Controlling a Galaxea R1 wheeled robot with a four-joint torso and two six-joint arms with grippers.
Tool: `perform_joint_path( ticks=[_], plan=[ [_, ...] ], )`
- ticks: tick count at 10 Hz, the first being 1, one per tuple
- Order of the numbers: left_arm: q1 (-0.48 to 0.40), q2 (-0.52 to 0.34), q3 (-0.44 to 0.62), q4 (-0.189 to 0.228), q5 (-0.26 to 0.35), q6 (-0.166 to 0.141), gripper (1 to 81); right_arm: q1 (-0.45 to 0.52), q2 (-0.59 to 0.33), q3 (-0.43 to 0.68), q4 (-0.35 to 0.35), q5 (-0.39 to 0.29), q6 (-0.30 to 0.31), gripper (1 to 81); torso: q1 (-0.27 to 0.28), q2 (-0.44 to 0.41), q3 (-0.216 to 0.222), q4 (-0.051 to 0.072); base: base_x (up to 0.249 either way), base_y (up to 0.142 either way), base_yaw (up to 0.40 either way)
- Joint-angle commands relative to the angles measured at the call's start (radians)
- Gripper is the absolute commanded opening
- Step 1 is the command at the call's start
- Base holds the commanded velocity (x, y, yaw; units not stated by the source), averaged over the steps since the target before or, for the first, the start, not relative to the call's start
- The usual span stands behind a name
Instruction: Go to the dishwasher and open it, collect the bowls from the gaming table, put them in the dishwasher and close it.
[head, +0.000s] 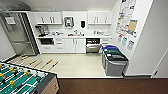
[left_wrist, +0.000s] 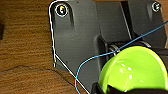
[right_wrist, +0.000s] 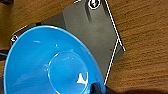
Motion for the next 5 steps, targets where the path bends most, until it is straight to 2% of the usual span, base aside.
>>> perform_joint_path(
  ticks=[1, 5],
  plan=[
    [-0.039, -0.013, -0.001, 0.007, 0.067, 0.004, 1.0, 0.031, -0.016, 0.002, -0.001, -0.062, -0.001, 1.0, 0.0, 0.0, 0.0, 0.0, 0.191, 0.0, 0.0],
    [-0.039, -0.013, -0.001, 0.007, 0.067, 0.004, 1.0, 0.031, -0.016, 0.002, -0.001, -0.062, -0.001, 1.0, 0.0, 0.0, 0.0, 0.0, 0.198, 0.0, 0.0]
  ],
)
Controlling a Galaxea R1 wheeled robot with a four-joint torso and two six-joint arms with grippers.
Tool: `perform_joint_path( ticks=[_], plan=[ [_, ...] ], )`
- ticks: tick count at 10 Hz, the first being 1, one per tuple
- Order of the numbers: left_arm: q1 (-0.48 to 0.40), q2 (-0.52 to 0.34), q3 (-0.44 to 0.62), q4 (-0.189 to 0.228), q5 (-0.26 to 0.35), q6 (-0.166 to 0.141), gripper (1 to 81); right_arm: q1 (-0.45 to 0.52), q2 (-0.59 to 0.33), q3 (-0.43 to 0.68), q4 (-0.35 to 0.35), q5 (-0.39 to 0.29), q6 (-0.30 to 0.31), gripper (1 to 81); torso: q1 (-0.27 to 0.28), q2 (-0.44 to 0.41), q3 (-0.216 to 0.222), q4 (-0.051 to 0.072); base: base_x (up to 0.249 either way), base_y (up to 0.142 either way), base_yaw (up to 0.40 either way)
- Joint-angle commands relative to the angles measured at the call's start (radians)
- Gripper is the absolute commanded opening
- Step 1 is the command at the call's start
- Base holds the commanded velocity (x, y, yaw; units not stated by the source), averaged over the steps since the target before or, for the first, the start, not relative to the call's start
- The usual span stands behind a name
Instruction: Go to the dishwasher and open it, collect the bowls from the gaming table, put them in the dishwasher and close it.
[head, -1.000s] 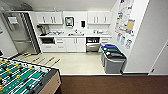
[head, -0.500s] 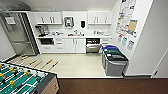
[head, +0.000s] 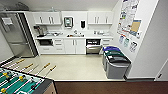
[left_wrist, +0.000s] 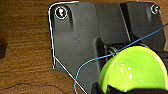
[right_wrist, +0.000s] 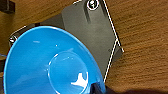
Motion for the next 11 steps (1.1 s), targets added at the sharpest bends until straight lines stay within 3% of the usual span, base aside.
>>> perform_joint_path(
  ticks=[1, 11],
  plan=[
    [-0.037, -0.013, -0.001, 0.007, 0.067, 0.004, 1.0, 0.031, -0.013, 0.002, -0.001, -0.062, -0.001, 1.0, 0.0, 0.0, 0.0, 0.0, 0.2, 0.0, 0.0],
    [-0.039, -0.011, -0.003, 0.002, 0.067, 0.004, 1.0, 0.032, -0.01, 0.001, -0.003, -0.062, -0.001, 1.0, 0.0, 0.0, 0.0, 0.0, 0.2, 0.0, 0.0]
  ],
)
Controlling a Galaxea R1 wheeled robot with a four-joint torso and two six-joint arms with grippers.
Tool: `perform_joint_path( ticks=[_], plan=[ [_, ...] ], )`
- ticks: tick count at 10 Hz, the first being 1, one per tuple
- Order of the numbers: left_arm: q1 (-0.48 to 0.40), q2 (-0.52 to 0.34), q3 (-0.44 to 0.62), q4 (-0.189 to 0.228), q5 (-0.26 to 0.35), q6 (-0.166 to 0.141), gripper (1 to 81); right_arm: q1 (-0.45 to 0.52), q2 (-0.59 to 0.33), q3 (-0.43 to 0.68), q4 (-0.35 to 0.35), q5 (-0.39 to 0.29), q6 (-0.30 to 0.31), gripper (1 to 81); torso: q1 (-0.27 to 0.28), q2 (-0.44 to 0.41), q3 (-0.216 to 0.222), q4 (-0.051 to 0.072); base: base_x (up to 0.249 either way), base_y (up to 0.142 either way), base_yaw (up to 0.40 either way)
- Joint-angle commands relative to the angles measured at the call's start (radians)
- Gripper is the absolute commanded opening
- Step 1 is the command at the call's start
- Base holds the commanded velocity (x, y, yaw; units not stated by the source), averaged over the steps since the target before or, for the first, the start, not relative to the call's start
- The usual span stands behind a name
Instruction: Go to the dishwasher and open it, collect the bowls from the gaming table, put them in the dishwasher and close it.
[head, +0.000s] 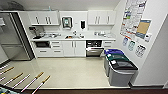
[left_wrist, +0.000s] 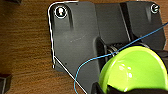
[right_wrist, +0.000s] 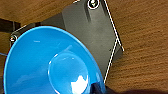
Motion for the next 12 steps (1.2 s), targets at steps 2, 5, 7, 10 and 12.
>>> perform_joint_path(
  ticks=[2, 5, 7, 10, 12],
  plan=[
    [-0.038, -0.014, -0.003, -0.001, 0.067, 0.004, 1.0, 0.032, -0.012, 0.001, -0.004, -0.062, -0.001, 1.0, 0.0, 0.0, 0.0, 0.0, 0.2, 0.0, 0.0],
    [-0.039, -0.014, -0.003, -0.003, 0.067, 0.004, 1.0, 0.032, -0.012, 0.002, -0.004, -0.062, -0.002, 1.0, 0.0, 0.0, 0.0, 0.0, 0.2, 0.0, 0.0],
    [-0.039, -0.012, -0.003, -0.003, 0.067, 0.004, 1.0, 0.031, -0.013, 0.001, -0.004, -0.06, -0.001, 1.0, 0.0, 0.0, 0.0, 0.0, 0.2, 0.0, 0.0],
    [-0.039, -0.012, -0.003, -0.001, 0.067, 0.004, 1.0, 0.032, -0.013, 0.001, -0.004, -0.06, -0.001, 1.0, 0.0, 0.0, 0.0, 0.0, 0.2, 0.0, 0.0],
    [-0.038, -0.012, -0.001, -0.001, 0.067, 0.004, 1.0, 0.031, -0.013, 0.001, -0.004, -0.06, -0.002, 1.0, 0.0, 0.0, 0.0, 0.0, 0.2, 0.0, 0.0]
  ],
)
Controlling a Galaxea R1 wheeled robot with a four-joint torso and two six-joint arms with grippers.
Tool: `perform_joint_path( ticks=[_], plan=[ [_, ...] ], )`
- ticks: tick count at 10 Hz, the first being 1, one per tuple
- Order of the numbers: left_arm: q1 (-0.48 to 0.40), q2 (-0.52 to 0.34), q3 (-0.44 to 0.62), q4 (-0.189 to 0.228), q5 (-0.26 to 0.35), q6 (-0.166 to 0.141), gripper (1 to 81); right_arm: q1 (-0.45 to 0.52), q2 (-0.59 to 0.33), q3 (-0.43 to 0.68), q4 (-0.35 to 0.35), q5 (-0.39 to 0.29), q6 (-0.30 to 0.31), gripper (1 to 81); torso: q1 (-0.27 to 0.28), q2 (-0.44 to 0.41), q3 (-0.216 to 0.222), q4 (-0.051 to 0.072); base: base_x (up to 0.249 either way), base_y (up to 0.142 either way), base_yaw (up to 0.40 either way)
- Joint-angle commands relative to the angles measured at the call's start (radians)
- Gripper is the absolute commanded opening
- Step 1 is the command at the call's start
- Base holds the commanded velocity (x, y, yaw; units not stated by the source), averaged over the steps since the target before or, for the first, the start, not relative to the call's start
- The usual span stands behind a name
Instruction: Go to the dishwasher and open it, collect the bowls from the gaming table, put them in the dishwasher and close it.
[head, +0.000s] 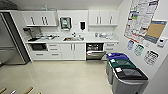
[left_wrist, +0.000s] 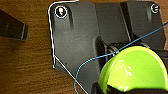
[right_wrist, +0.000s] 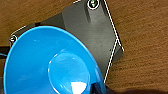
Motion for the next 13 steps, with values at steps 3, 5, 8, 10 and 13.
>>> perform_joint_path(
  ticks=[3, 5, 8, 10, 13],
  plan=[
    [-0.04, -0.013, -0.003, -0.001, 0.066, 0.004, 1.0, 0.033, -0.012, 0.001, -0.004, -0.062, -0.002, 1.0, 0.0, 0.0, 0.0, 0.0, 0.2, 0.0, 0.0],
    [-0.04, -0.013, -0.001, -0.001, 0.066, 0.004, 1.0, 0.03, -0.014, 0.001, -0.003, -0.062, -0.002, 1.0, 0.0, 0.0, 0.0, 0.0, 0.2, 0.0, 0.0],
    [-0.04, -0.012, -0.003, 0.002, 0.066, 0.004, 1.0, 0.031, -0.014, 0.001, -0.004, -0.062, -0.002, 1.0, 0.0, 0.0, 0.0, 0.0, 0.2, 0.0, 0.0],
    [-0.04, -0.012, -0.003, 0.002, 0.066, 0.004, 1.0, 0.033, -0.012, 0.001, -0.004, -0.062, -0.002, 1.0, 0.0, 0.0, 0.0, 0.0, 0.201, 0.0, 0.0],
    [-0.04, -0.009, -0.001, 0.002, 0.066, 0.004, 1.0, 0.033, -0.012, 0.001, -0.004, -0.062, -0.002, 1.0, 0.001, 0.0, 0.0, 0.0, 0.201, 0.0, 0.0]
  ],
)
